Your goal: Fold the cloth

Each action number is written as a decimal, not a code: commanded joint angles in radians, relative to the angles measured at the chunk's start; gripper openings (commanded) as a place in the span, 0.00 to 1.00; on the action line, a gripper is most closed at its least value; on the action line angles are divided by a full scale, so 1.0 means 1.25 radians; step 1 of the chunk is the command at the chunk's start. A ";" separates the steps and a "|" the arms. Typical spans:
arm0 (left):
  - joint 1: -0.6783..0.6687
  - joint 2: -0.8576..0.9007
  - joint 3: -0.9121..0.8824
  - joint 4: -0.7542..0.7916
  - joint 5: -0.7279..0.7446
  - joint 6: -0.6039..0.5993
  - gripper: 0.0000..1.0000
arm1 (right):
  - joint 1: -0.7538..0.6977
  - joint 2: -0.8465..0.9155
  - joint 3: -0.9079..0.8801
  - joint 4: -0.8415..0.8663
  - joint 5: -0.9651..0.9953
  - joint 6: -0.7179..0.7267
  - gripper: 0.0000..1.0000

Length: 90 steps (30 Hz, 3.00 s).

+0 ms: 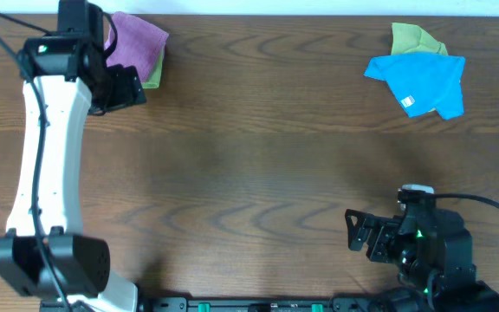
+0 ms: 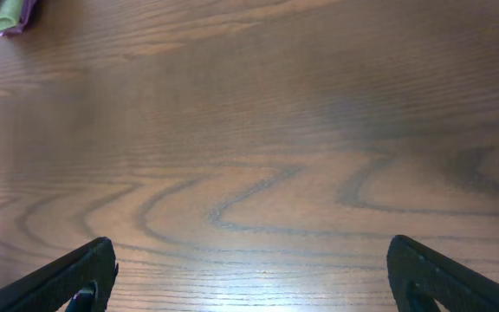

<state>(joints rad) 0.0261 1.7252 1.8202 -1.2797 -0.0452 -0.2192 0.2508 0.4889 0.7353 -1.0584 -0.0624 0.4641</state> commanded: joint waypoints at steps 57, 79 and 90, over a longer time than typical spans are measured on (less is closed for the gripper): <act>-0.013 -1.286 -1.226 0.404 0.057 0.159 0.95 | -0.007 -0.003 -0.006 -0.001 0.005 0.011 0.99; -0.012 -1.372 -1.246 0.291 0.053 0.302 0.95 | -0.007 -0.003 -0.006 -0.001 0.005 0.011 0.99; -0.012 -1.377 -1.247 0.291 0.052 0.301 0.95 | -0.007 -0.003 -0.006 -0.001 0.005 0.011 0.99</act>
<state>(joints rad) 0.0147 0.0120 0.2733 -0.8604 0.0315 0.1093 0.2508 0.4889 0.7296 -1.0584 -0.0624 0.4644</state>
